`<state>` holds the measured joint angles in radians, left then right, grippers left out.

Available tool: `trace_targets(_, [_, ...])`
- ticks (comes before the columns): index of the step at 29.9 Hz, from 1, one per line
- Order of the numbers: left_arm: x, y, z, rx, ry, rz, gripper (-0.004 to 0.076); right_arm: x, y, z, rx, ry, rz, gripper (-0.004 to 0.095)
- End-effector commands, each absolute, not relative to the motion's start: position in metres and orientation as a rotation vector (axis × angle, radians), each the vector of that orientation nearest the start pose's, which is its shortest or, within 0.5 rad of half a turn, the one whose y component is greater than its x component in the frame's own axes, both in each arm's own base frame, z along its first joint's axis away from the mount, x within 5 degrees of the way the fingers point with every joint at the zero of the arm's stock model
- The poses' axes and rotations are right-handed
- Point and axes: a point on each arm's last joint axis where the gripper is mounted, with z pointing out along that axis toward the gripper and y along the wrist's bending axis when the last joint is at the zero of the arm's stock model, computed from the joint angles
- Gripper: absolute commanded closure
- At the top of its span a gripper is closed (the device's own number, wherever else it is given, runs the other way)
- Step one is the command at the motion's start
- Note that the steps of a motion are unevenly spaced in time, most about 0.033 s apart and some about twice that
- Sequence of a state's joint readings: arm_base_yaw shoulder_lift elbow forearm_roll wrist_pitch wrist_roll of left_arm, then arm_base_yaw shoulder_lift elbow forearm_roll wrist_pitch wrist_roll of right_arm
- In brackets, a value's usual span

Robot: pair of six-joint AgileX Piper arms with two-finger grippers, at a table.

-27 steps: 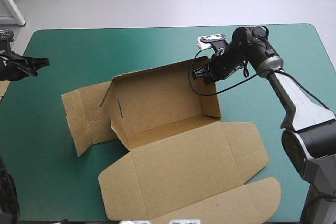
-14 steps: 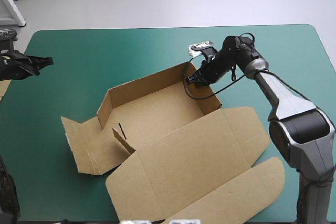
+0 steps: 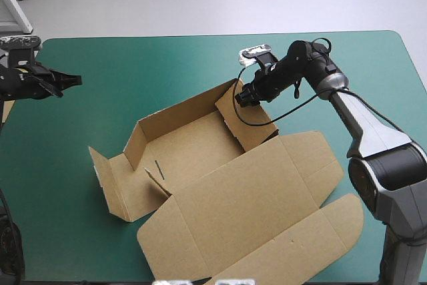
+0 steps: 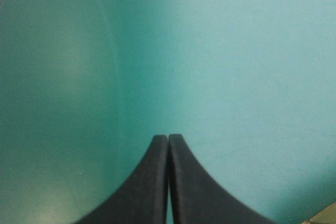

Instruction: Fold the box

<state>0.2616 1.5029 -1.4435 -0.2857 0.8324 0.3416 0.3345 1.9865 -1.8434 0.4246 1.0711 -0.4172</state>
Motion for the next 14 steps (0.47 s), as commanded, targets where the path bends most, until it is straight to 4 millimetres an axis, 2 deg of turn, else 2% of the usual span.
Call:
trace_targets(1, [0.321, 0.055, 0.399, 0.025, 2.225, -0.011, 0.0734, 0.387, 0.17, 0.349, -0.805, 2.387, 0.548, 0.0434])
trace_targets(10, [0.323, 0.048, 0.398, 0.07, 2.238, 0.026, 0.0734, 0.36, 0.156, 0.376, -0.798, 2.449, 0.487, 0.0434])
trace_targets(14, [0.323, 0.048, 0.398, 0.07, 2.238, 0.026, 0.0734, 0.363, 0.156, 0.37, -0.809, 2.478, 0.471, 0.0433])
